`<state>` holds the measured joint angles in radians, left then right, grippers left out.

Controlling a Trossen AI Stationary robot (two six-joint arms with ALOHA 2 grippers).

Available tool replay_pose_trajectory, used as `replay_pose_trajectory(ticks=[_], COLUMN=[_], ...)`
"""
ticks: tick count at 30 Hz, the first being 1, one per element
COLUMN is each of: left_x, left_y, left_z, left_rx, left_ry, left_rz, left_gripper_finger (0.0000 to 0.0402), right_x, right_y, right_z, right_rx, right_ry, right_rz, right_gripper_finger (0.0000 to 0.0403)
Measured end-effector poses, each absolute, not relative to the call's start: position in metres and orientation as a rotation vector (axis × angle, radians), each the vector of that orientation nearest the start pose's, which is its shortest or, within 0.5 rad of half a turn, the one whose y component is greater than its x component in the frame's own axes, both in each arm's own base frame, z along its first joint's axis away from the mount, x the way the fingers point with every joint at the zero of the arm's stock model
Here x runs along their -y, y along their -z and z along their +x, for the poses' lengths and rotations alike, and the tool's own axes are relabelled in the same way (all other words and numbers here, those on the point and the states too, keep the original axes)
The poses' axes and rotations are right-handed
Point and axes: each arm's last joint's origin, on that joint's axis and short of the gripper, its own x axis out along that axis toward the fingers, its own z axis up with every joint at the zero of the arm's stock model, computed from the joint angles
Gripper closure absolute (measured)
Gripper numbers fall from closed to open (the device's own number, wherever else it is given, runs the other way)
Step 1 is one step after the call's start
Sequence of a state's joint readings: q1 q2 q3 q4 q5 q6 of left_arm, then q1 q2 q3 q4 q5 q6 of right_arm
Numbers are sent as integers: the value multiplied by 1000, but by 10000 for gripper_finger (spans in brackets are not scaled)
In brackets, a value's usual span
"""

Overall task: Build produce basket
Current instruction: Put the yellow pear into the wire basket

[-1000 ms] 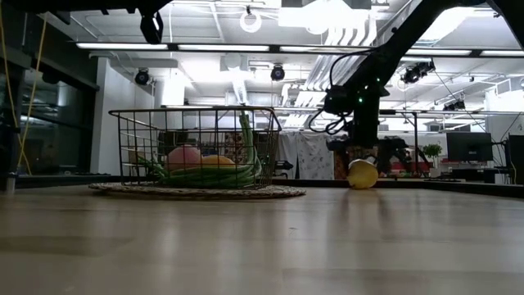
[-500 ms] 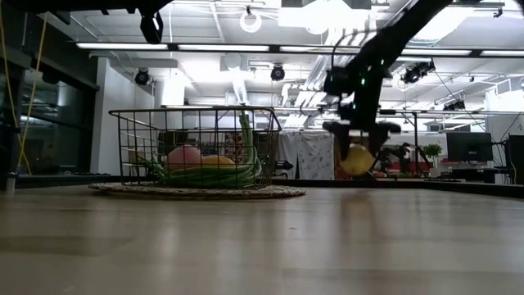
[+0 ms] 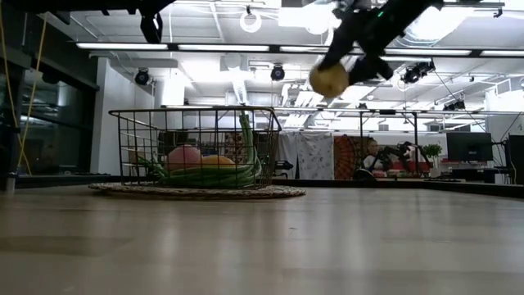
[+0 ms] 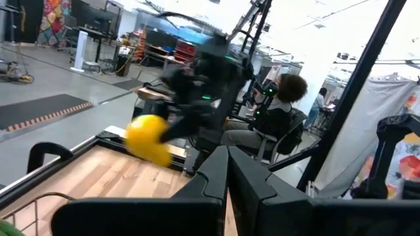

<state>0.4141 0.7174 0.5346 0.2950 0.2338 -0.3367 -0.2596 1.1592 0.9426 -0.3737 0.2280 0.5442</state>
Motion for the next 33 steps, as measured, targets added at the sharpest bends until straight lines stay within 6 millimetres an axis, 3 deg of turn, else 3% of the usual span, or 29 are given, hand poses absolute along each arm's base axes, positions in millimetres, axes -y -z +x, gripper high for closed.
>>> replay_pose_trajectory(ticks=[5, 9, 16, 23, 33], left_x=[-62, -62, -62, -60, -60], left_y=[-302, -302, -302, -302, -302], left_z=[157, 157, 157, 157, 157], left_rx=[138, 137, 138, 125, 121], left_ry=[-174, -171, -168, -107, -115], left_rz=[-301, -301, -316, -328, -316], left_gripper_finger=[401, 402, 402, 402, 401], right_x=[33, 24, 21, 21, 21], right_y=[-305, -312, -325, -326, -325], right_z=[231, 233, 235, 235, 235], right_rx=[-195, -184, -172, -188, -200], right_ry=[445, 384, 349, 347, 333], right_rz=[567, 449, 310, 258, 288], right_gripper_finger=[116, 111, 89, 85, 84])
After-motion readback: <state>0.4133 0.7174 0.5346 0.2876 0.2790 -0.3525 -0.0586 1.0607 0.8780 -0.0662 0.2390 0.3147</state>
